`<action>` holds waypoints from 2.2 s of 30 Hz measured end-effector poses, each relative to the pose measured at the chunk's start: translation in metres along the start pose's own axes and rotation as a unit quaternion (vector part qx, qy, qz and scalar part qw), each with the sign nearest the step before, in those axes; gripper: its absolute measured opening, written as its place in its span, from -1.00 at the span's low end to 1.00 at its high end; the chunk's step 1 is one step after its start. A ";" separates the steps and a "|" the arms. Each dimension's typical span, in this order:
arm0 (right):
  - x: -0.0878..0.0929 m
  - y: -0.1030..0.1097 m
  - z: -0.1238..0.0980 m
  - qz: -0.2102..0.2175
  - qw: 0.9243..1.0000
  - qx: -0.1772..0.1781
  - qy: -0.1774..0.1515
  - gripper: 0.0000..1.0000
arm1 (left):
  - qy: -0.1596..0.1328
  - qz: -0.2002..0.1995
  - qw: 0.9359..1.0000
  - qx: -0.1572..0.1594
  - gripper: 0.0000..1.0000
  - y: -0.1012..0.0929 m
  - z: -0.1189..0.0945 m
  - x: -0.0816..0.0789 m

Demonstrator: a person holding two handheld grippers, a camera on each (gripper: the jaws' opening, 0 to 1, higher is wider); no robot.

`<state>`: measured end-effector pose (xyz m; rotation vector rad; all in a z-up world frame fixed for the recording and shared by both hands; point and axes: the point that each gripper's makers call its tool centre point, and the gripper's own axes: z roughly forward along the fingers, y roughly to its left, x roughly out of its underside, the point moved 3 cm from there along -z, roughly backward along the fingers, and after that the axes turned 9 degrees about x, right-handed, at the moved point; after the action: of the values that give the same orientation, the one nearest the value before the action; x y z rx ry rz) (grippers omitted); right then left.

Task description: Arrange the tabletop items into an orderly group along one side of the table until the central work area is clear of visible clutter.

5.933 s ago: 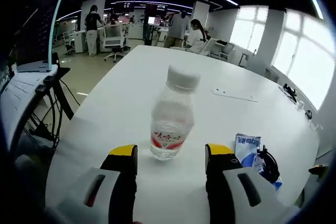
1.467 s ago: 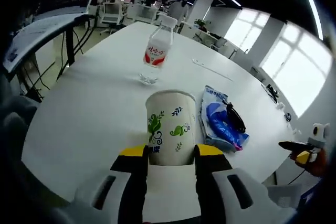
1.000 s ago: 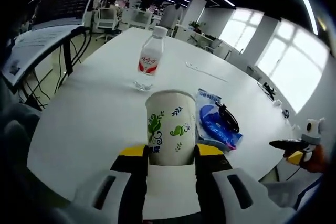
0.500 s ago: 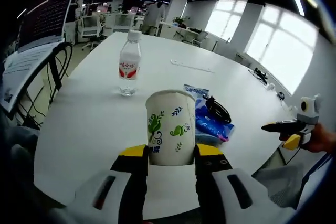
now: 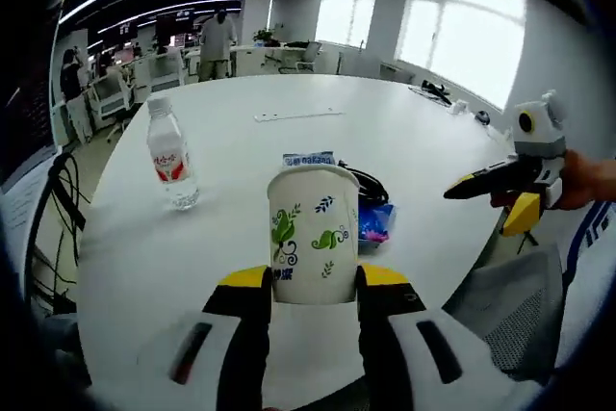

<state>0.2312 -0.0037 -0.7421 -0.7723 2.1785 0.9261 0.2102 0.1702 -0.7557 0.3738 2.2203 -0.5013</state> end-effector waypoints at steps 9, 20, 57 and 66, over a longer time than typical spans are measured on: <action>-0.009 0.010 0.006 -0.006 1.000 -0.013 -0.005 0.49 | 0.025 0.075 0.996 0.040 -0.34 -0.027 0.013 -0.004; -0.009 0.021 0.009 -0.003 1.000 -0.027 -0.012 0.40 | 0.050 0.180 0.978 0.090 -0.34 -0.065 0.022 -0.005; -0.003 0.048 0.020 0.050 0.995 -0.085 -0.026 -1.00 | 0.081 0.289 0.942 0.147 -0.33 -0.099 0.031 0.010; -0.010 0.046 0.022 0.043 0.996 -0.074 -0.040 -1.00 | 0.080 0.276 0.949 0.127 -0.32 -0.091 0.035 0.001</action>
<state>0.2119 0.0430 -0.7285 -0.7030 2.1052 1.1542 0.1948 0.0740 -0.7563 1.1665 2.0763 -0.4567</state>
